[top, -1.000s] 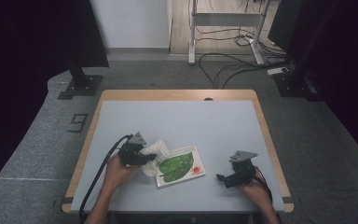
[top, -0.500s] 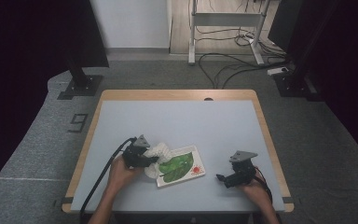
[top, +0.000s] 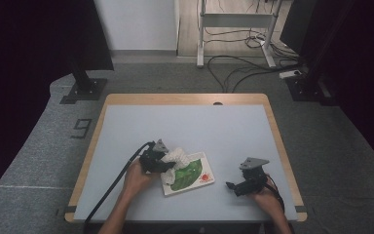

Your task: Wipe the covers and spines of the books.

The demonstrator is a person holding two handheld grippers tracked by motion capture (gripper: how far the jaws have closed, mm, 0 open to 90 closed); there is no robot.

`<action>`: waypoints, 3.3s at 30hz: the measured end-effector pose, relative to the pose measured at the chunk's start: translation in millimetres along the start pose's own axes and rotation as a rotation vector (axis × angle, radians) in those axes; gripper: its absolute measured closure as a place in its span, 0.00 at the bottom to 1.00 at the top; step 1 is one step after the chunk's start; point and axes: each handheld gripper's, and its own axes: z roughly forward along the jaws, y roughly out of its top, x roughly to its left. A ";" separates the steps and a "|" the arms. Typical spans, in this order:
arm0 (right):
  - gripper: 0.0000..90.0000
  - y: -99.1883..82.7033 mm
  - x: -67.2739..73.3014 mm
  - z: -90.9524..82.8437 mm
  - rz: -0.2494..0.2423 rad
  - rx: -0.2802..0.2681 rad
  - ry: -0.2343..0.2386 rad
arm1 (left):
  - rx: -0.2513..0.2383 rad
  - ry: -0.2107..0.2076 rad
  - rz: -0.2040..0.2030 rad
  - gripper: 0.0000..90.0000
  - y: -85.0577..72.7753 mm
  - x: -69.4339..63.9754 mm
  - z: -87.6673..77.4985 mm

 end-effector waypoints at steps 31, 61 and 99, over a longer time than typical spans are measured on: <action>0.00 0.0 -0.2 -0.1 0.000 0.002 0.002 | 0.004 -0.060 0.056 0.69 66.9 -22.2 59.7; 0.00 -0.2 0.1 0.0 -0.001 -0.002 0.001 | 0.017 -0.125 0.121 0.69 70.0 -55.0 64.0; 0.01 -0.1 0.5 -0.2 -0.004 -0.002 -0.001 | 0.034 -0.053 0.042 0.69 -11.1 -28.7 -10.6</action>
